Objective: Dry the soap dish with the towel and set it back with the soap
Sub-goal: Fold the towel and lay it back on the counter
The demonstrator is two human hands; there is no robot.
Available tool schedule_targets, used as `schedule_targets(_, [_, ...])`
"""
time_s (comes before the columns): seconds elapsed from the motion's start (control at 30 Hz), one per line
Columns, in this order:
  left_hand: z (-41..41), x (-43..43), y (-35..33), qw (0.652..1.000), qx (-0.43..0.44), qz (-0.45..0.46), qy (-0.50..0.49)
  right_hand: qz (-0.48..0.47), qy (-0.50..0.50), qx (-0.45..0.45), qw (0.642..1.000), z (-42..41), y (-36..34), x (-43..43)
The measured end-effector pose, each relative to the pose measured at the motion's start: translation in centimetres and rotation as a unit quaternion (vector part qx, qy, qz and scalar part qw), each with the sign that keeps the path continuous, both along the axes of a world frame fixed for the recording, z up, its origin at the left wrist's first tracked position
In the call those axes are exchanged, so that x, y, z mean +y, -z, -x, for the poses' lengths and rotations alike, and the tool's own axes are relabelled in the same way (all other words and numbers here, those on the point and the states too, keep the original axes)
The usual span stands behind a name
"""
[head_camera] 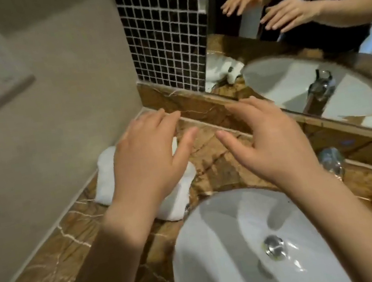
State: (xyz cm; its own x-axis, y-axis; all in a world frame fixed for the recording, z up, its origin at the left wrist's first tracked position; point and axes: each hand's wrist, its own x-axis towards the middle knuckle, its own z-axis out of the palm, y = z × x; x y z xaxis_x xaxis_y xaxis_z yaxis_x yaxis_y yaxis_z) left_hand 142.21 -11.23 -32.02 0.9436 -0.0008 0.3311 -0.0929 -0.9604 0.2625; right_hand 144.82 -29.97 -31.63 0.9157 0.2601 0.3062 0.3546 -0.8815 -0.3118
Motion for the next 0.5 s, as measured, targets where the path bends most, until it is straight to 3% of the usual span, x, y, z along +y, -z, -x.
schedule_targets(0.3, [1.1, 9.6, 4.7, 0.997, 0.048, -0.004, -0.064, 0.010, -0.083, 0.050, 0.995, -1.3, 5.0, 10.1])
schedule_targets(0.5, [0.8, 12.0, 10.0, 0.992, -0.107, -0.048, -0.052, 0.003, -0.084, 0.073, 0.994, -2.4, 8.3, 12.8])
